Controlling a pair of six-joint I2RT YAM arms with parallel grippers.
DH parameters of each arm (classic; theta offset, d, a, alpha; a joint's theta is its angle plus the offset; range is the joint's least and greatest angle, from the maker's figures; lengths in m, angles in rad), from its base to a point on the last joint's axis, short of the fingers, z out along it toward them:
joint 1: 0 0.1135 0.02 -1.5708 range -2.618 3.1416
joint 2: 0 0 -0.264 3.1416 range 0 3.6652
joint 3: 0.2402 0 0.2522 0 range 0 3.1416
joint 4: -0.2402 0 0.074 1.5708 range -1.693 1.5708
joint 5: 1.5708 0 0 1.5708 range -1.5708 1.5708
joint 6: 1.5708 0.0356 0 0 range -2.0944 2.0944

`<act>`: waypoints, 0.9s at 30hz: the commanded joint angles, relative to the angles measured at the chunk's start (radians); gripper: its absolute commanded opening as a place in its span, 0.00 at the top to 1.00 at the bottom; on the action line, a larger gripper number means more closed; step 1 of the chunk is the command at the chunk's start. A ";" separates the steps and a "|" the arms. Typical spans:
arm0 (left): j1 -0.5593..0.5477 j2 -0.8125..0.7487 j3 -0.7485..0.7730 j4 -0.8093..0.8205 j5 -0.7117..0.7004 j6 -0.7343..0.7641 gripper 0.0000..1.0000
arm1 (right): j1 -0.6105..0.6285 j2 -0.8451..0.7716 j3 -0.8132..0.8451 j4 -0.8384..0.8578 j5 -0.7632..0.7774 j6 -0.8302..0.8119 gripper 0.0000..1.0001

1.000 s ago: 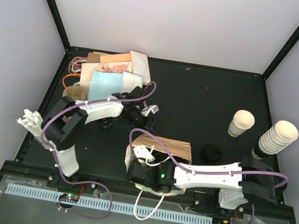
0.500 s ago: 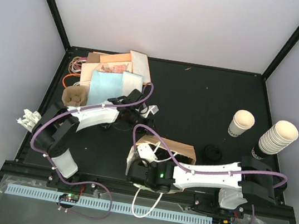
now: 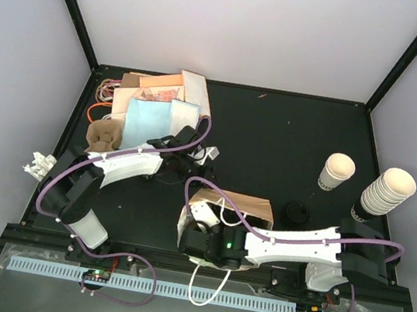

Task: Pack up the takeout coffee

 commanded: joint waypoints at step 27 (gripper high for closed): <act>0.038 -0.146 -0.012 -0.089 -0.042 0.211 0.32 | 0.034 -0.032 -0.070 0.050 0.072 -0.089 0.41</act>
